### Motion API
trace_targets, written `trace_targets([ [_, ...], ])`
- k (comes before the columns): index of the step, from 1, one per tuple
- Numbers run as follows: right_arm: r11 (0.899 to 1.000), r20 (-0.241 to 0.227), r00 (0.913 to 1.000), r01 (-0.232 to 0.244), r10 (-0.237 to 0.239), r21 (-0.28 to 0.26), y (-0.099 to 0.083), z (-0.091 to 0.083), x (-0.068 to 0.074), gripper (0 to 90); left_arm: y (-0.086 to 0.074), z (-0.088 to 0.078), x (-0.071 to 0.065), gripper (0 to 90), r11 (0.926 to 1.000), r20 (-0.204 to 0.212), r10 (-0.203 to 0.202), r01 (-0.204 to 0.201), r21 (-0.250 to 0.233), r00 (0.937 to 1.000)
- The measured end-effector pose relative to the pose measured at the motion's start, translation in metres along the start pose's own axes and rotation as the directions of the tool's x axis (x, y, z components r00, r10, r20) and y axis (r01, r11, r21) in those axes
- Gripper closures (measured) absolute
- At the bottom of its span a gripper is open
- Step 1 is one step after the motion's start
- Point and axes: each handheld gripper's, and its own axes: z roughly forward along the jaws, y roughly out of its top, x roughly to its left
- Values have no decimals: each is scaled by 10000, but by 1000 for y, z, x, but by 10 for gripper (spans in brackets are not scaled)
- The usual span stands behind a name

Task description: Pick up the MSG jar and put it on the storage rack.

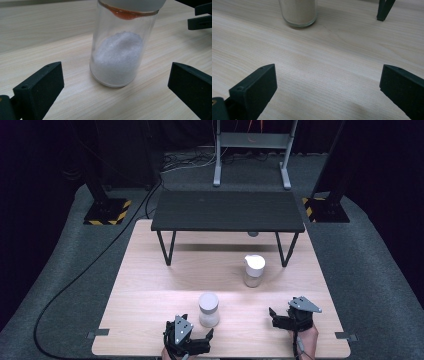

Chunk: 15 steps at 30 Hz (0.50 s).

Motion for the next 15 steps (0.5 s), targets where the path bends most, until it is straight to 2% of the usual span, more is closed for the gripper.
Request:
trace_targets([
  [15,10000,-52,10000,53,-53,56,1,0,0,1,6,8,-4,2,10000,5,20,-20,14,10000],
])
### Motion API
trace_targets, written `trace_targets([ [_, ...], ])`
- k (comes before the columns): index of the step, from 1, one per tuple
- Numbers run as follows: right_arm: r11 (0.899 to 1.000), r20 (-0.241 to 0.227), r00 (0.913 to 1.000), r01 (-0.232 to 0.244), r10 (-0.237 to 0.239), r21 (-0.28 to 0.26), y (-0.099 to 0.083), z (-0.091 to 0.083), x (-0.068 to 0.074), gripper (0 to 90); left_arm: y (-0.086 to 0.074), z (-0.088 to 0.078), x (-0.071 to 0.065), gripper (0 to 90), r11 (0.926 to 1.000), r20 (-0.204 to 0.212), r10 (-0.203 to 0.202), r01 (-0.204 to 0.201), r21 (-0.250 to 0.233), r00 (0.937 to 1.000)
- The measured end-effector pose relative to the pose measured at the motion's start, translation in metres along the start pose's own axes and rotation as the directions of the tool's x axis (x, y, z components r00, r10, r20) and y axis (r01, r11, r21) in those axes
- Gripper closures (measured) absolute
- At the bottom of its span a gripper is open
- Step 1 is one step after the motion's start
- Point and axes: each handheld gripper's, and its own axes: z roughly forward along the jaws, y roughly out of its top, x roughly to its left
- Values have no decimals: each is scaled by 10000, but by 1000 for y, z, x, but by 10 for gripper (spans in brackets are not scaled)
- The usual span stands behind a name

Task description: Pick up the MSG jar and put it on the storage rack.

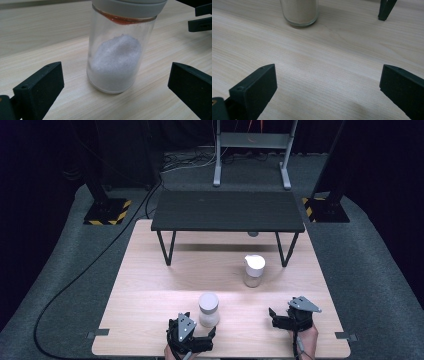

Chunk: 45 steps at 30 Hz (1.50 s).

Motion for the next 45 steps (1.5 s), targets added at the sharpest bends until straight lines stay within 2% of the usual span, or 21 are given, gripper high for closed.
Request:
trace_targets([
  [22,10000,-41,10000,-53,52,-67,-1,-1,-1,3,17,12,-3,2,9995,-102,189,-191,-250,9998],
  [32,10000,-29,10000,-46,46,-79,-1,-1,-1,4,24,16,-3,2,9981,-96,270,-274,-543,9996],
  [45,9999,-26,10000,-53,53,-112,-2,-1,-1,4,26,18,-2,2,9944,-88,291,-299,-1011,9995],
])
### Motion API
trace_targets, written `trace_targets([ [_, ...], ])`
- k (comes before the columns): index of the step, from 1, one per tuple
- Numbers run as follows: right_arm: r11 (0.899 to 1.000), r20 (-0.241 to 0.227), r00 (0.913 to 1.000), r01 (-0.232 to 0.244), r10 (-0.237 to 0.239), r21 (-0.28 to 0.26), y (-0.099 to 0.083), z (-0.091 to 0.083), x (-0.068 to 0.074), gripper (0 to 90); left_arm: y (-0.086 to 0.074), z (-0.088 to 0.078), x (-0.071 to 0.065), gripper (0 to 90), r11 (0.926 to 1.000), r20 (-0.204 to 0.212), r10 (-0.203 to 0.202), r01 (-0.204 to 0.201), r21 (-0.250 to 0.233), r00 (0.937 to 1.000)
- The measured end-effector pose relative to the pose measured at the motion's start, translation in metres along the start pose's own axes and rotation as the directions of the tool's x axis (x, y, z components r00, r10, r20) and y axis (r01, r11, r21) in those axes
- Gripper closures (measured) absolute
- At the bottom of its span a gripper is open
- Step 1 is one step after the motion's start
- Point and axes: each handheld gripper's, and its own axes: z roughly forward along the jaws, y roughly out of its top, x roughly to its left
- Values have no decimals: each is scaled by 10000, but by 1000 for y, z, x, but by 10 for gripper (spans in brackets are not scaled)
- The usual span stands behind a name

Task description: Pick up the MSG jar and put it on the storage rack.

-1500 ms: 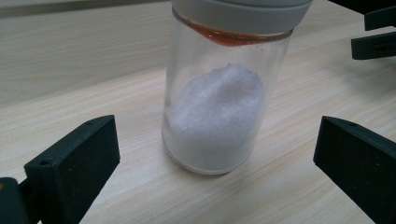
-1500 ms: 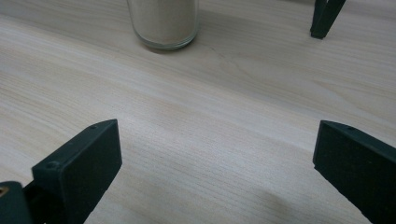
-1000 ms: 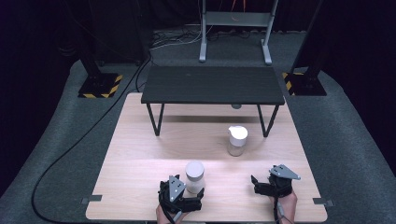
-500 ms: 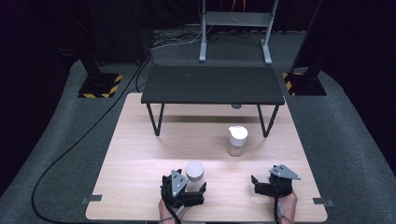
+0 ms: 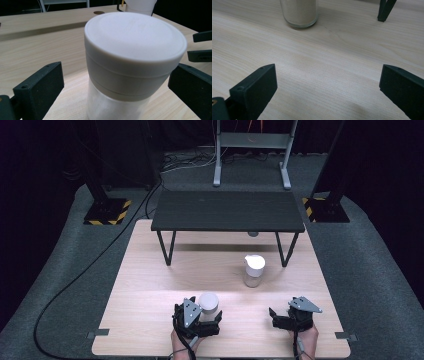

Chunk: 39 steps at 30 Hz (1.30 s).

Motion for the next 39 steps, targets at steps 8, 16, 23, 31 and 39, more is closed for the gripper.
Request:
trace_targets([
  [8,10000,-27,10000,-23,23,-29,-1,0,-1,4,1,2,0,2,9998,123,60,-57,-214,9999],
  [16,10000,-33,10000,-30,30,-36,-1,0,-1,4,0,3,4,130,9993,367,239,-229,-281,9990],
  [23,10000,-31,10000,-23,23,-34,-1,0,-1,4,-10,-1,3,273,9952,278,180,-152,-971,9995],
  [31,10000,-34,10000,-35,34,-46,-1,0,-1,4,-15,-1,6,334,9926,404,282,-232,-1188,9988],
  [39,10000,-44,10000,-36,36,-47,-1,0,-1,4,-18,0,8,335,9910,488,263,-196,-1324,9985],
])
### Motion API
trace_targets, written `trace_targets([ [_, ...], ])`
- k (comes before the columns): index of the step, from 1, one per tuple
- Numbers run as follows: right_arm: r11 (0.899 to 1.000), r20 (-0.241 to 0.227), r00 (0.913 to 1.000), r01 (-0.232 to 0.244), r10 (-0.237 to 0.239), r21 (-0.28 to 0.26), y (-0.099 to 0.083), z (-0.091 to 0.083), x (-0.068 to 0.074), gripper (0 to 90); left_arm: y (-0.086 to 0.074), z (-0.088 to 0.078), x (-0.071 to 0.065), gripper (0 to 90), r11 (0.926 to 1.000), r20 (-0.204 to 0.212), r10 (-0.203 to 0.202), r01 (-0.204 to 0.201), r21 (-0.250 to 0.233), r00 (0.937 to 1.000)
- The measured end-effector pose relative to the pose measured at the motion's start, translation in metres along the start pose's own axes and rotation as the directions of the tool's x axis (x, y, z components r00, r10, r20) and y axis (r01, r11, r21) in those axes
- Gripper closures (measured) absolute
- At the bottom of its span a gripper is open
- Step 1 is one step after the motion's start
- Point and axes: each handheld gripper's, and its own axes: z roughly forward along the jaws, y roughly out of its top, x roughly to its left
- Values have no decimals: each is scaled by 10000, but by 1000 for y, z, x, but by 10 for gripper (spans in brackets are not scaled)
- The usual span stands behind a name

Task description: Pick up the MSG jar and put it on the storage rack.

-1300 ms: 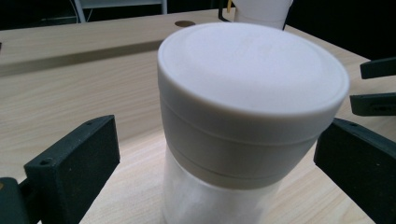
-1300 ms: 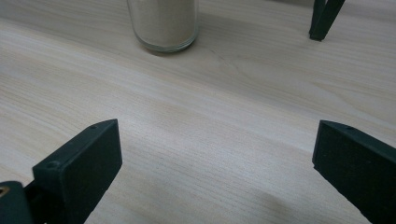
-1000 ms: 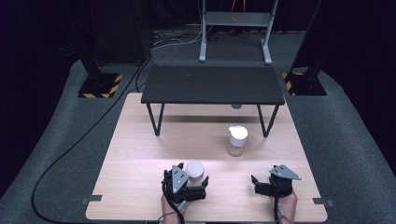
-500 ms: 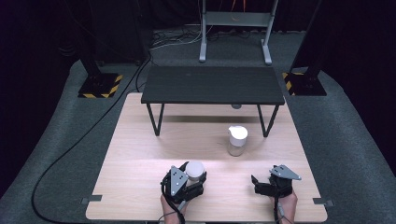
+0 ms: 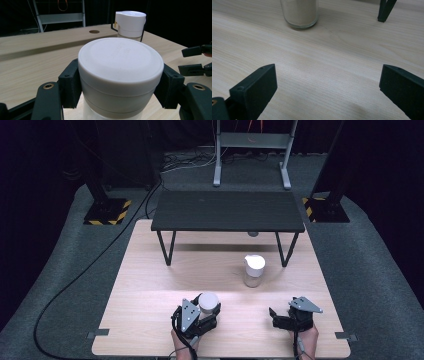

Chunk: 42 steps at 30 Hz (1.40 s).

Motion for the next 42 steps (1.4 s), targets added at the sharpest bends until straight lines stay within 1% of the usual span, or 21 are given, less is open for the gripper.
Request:
trace_targets([
  [14,10000,-30,10000,19,-19,5,0,0,0,3,1,0,4,339,9999,153,119,-119,30,9998],
  [23,10000,-49,10000,-10,9,-24,0,0,-1,3,4,0,8,341,9999,226,32,-35,141,9997],
  [27,10000,-62,10000,-4,3,-71,-1,-1,-1,0,4,-1,8,341,10000,214,19,-21,84,9998],
  [35,9999,-59,10000,-54,53,-106,-2,-1,-2,0,11,-3,13,341,9999,250,85,-88,99,9997],
  [42,9999,-52,10000,-70,69,-116,-2,-1,-2,0,17,-4,18,340,9998,197,179,-179,19,9996],
])
